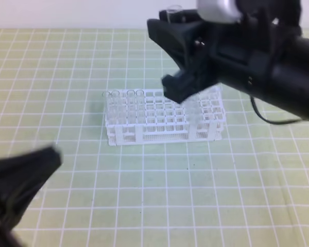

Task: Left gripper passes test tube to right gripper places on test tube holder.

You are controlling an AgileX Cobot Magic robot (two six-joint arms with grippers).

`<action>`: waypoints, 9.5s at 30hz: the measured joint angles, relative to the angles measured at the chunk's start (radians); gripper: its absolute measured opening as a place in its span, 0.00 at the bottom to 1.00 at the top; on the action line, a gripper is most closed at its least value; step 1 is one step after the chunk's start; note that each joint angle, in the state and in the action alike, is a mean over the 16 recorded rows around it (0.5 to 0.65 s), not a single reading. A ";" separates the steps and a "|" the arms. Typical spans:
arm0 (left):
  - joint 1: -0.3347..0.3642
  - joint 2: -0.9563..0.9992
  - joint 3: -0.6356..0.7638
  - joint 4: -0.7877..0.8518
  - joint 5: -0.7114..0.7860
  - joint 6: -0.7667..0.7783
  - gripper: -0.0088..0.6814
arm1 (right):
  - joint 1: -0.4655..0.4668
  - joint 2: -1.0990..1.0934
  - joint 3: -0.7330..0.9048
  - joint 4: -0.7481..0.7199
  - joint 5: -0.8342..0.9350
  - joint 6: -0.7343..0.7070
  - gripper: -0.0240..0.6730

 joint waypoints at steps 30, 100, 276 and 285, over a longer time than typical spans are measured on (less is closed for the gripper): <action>0.004 -0.294 0.503 -0.091 -0.208 -0.009 0.01 | 0.000 -0.073 0.085 0.001 0.092 0.006 0.15; 0.004 -0.290 0.508 -0.091 -0.194 -0.009 0.01 | -0.069 0.044 0.333 -1.386 -0.721 1.469 0.15; 0.004 -0.292 0.503 -0.091 -0.189 -0.009 0.01 | -0.039 0.765 -0.074 -1.364 -0.874 1.630 0.36; 0.004 -0.294 0.499 -0.091 -0.187 -0.009 0.01 | -0.039 0.765 -0.074 -1.365 -0.880 1.630 0.47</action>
